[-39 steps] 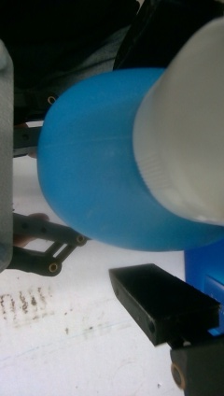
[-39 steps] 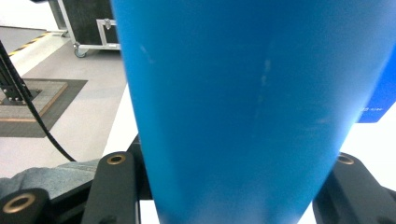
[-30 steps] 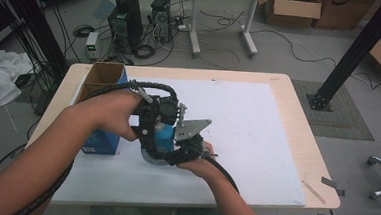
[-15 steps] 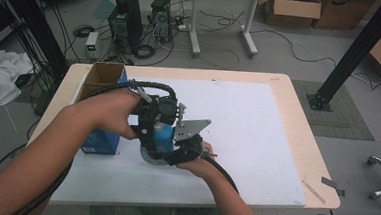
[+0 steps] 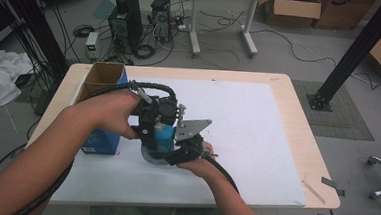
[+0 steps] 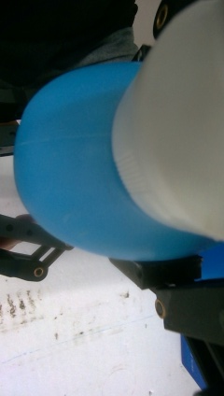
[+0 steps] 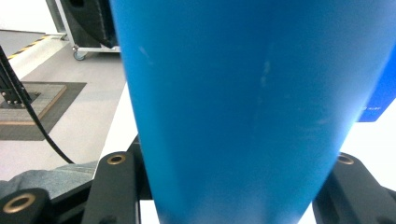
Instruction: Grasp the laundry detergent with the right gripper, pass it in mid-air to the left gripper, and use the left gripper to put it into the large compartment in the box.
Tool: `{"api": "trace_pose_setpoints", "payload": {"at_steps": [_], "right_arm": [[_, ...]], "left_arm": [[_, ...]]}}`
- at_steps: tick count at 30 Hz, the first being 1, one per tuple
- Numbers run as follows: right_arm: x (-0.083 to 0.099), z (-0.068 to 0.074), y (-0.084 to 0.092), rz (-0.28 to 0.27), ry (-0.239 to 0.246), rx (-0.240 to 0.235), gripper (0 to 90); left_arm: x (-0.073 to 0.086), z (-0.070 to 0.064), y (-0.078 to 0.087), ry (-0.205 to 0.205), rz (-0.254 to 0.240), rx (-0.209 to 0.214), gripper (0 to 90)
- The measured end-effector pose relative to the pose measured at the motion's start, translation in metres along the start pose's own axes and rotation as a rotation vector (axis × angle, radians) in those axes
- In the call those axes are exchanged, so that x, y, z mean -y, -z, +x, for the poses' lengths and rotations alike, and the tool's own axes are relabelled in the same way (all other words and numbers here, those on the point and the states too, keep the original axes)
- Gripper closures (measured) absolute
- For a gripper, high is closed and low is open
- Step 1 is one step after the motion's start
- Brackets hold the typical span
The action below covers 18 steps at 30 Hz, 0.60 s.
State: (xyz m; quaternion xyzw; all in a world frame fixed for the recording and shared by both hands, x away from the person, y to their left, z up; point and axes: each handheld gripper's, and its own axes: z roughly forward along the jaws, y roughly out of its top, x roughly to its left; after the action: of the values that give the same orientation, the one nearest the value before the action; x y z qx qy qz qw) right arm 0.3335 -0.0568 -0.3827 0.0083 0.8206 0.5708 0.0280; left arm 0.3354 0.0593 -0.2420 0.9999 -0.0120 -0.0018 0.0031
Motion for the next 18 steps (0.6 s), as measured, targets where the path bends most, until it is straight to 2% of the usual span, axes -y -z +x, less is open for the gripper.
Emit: {"api": "trace_pose_setpoints", "payload": {"at_steps": [13, 18], "right_arm": [[0.0019, -0.0005, -0.0009, 0.003, -0.002, 0.002, 45.4], [0.0024, -0.0005, -0.0016, 0.000, -0.006, 0.000, 45.4]], "left_arm": [[-0.0036, 0.0006, -0.0008, -0.013, 0.006, -0.003, 36.2], [-0.0030, -0.0003, -0.0017, -0.023, 0.007, -0.021, 37.7]]}}
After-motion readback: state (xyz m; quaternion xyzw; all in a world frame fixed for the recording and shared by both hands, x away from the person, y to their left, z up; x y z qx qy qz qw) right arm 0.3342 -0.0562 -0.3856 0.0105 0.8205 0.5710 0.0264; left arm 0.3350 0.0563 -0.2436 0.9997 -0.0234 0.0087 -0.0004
